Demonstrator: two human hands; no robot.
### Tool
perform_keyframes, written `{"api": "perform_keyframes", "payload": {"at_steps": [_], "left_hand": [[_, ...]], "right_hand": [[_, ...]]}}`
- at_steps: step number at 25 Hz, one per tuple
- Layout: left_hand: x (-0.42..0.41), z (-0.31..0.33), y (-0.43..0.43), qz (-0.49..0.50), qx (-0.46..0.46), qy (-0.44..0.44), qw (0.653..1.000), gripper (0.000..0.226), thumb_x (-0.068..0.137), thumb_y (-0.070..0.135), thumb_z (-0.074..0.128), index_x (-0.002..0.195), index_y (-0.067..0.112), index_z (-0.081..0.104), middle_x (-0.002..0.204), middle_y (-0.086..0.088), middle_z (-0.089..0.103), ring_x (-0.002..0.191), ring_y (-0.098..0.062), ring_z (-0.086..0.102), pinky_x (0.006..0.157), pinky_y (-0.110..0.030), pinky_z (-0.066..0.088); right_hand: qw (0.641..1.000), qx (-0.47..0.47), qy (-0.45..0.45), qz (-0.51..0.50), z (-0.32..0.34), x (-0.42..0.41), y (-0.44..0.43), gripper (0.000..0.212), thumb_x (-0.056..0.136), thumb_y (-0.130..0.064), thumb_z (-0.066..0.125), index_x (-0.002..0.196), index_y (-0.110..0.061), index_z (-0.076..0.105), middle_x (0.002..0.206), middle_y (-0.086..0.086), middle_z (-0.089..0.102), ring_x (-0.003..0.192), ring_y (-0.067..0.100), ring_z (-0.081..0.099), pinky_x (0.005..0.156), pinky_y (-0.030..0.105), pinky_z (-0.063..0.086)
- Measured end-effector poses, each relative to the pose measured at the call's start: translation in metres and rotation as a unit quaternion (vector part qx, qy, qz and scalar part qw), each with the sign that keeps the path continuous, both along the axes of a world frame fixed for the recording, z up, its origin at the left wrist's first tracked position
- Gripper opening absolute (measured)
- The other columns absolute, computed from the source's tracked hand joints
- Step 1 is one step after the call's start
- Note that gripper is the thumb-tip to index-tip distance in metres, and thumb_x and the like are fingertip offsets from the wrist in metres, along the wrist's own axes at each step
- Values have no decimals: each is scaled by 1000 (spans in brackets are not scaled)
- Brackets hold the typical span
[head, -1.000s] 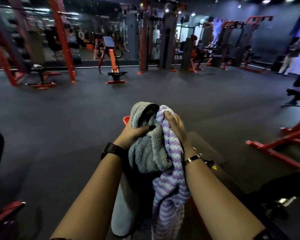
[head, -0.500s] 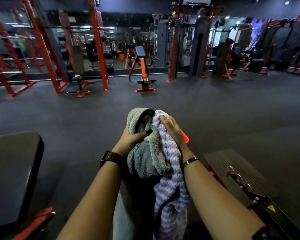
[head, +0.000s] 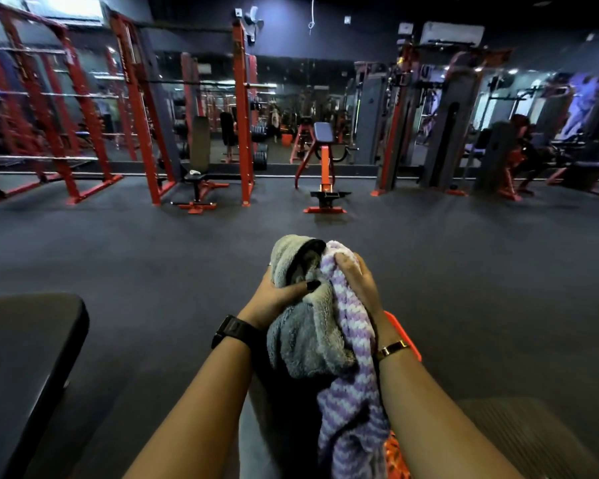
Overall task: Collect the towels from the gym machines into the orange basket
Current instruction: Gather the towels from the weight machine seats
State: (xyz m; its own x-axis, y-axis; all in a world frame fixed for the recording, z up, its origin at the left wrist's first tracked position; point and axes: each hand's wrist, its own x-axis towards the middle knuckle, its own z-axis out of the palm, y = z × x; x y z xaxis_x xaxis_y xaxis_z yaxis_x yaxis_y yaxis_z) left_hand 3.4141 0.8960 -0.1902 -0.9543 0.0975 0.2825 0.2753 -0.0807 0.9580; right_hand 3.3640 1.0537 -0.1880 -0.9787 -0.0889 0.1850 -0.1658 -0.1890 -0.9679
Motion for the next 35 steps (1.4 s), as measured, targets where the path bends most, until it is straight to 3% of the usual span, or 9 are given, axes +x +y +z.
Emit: {"api": "perform_keyframes", "payload": {"at_steps": [5, 9, 13, 19, 23, 26, 29, 32, 35], "left_hand": [[-95, 6, -27, 1, 19, -7, 1000, 55, 70, 13, 72, 122, 13, 54, 113, -3, 67, 101, -12, 68, 79, -24, 56], [-177, 2, -58, 2, 25, -13, 1000, 62, 69, 14, 72, 127, 8, 51, 112, -3, 67, 99, -11, 69, 79, -24, 56], [-277, -3, -101, -35, 33, -12, 999, 58, 71, 10, 68, 126, 10, 51, 114, -5, 67, 100, -12, 68, 81, -26, 57], [-432, 13, -141, -133, 2, 0, 991, 81, 61, 26, 76, 133, 8, 45, 127, -9, 62, 114, -18, 63, 95, -35, 53], [-501, 18, -117, -205, -3, 14, 979, 81, 61, 26, 77, 133, 8, 45, 127, -8, 62, 116, -20, 62, 96, -35, 52], [-544, 12, -81, -259, -12, 16, 966, 80, 63, 25, 77, 134, 8, 45, 127, -8, 62, 115, -20, 62, 92, -33, 52], [-577, 10, -37, -304, -15, 17, 952, 77, 63, 26, 77, 132, 10, 47, 126, -7, 62, 115, -20, 62, 92, -33, 52], [-607, 6, 11, -333, -12, 12, 943, 69, 63, 27, 76, 126, 17, 51, 123, -5, 63, 115, -21, 62, 95, -37, 52], [-640, 10, 60, -350, -7, 6, 937, 60, 65, 24, 76, 120, 20, 54, 118, -1, 65, 109, -16, 65, 90, -32, 54]], "right_hand": [[1000, 12, -2, 3, 15, -81, -28, 37, 95, -17, 56, 123, 5, 53, 132, 26, 54, 96, 15, 58, 83, 27, 49], [999, 32, 6, -17, 13, -154, -57, 36, 96, -12, 52, 125, 10, 50, 124, 13, 59, 76, 0, 60, 66, 10, 49], [999, 18, 3, -51, 9, -242, -101, 28, 96, -13, 52, 119, 2, 55, 95, -5, 61, 68, -6, 61, 66, 13, 49], [987, -16, 10, -156, 22, -356, -141, 32, 96, -15, 52, 124, 1, 54, 110, 2, 61, 79, -5, 62, 71, 11, 51], [976, -31, 16, -214, 23, -402, -123, 40, 89, -28, 63, 120, -3, 58, 130, 19, 59, 98, 14, 61, 94, 35, 49], [961, -42, 14, -272, 22, -423, -97, 54, 69, -47, 67, 111, -14, 62, 122, 11, 64, 109, 20, 62, 101, 42, 48], [948, -47, 27, -314, 16, -446, -61, 60, 73, -45, 67, 119, -7, 60, 128, 15, 61, 113, 21, 62, 97, 36, 51], [939, -30, 31, -342, 10, -474, -14, 38, 94, -22, 56, 124, 1, 56, 128, 16, 60, 96, 1, 65, 79, 15, 52], [923, -10, 37, -382, 18, -501, 34, 38, 88, -28, 58, 119, -6, 60, 124, 10, 62, 98, 1, 63, 78, 13, 50]]}}
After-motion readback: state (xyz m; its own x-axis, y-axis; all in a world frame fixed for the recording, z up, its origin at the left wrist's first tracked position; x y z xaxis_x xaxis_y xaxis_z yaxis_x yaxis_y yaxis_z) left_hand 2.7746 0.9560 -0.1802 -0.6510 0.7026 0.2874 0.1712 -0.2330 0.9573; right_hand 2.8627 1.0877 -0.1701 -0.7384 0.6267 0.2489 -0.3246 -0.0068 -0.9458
